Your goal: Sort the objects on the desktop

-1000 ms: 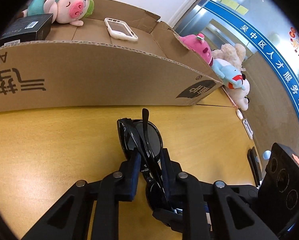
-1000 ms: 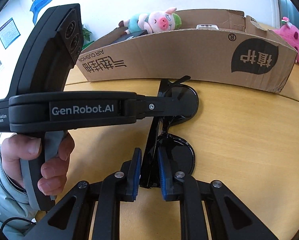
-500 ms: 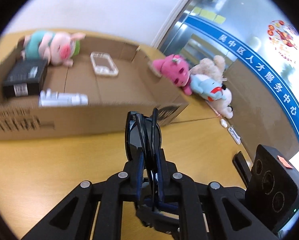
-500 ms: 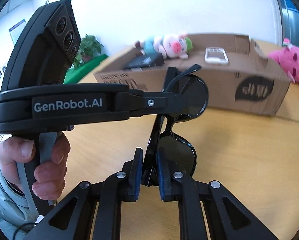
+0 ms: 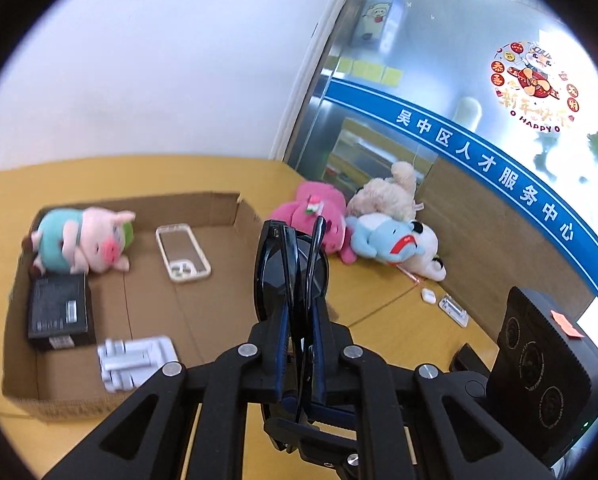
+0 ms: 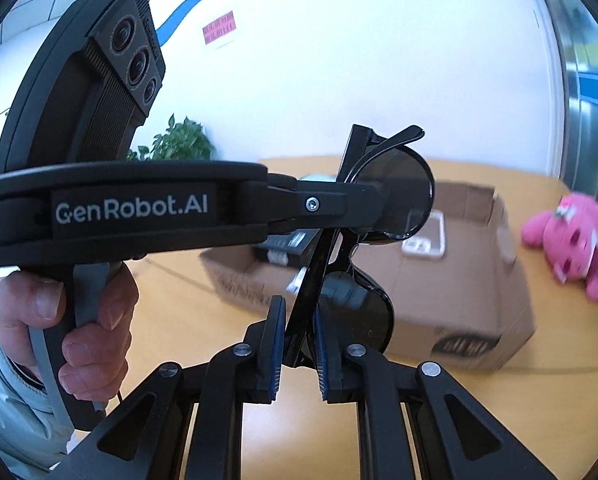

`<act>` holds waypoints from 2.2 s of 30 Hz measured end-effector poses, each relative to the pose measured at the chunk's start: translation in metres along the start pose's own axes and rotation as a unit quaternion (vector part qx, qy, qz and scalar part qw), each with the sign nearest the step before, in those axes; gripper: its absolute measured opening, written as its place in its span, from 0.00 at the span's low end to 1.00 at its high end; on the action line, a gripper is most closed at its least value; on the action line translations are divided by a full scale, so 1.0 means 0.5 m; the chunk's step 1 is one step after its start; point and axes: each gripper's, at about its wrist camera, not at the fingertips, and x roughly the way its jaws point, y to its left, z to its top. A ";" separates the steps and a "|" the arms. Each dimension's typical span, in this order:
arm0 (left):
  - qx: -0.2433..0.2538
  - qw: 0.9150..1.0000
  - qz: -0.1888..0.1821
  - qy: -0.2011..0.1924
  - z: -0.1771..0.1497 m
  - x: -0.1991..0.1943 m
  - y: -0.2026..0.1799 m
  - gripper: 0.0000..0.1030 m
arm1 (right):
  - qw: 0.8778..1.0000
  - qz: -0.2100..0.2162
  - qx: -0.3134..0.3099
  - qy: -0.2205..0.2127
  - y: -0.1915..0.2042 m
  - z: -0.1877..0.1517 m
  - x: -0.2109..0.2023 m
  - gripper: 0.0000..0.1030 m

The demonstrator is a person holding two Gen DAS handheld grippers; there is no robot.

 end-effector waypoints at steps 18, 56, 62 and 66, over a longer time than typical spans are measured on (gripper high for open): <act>-0.037 0.997 -0.022 0.064 0.148 0.229 0.092 0.09 | 0.998 -0.021 0.025 0.056 -0.222 0.175 0.141 0.10; -0.071 0.982 0.129 0.117 0.048 0.275 0.145 0.26 | 0.974 -0.064 0.133 0.173 -0.335 0.050 0.254 0.75; 0.000 0.970 0.228 -0.078 0.019 0.040 0.119 0.77 | 0.988 -0.131 0.074 0.036 -0.251 0.067 0.135 1.00; 0.020 0.948 0.288 -0.134 -0.041 -0.019 0.132 0.77 | 0.989 -0.140 0.034 -0.022 -0.182 0.037 0.142 1.00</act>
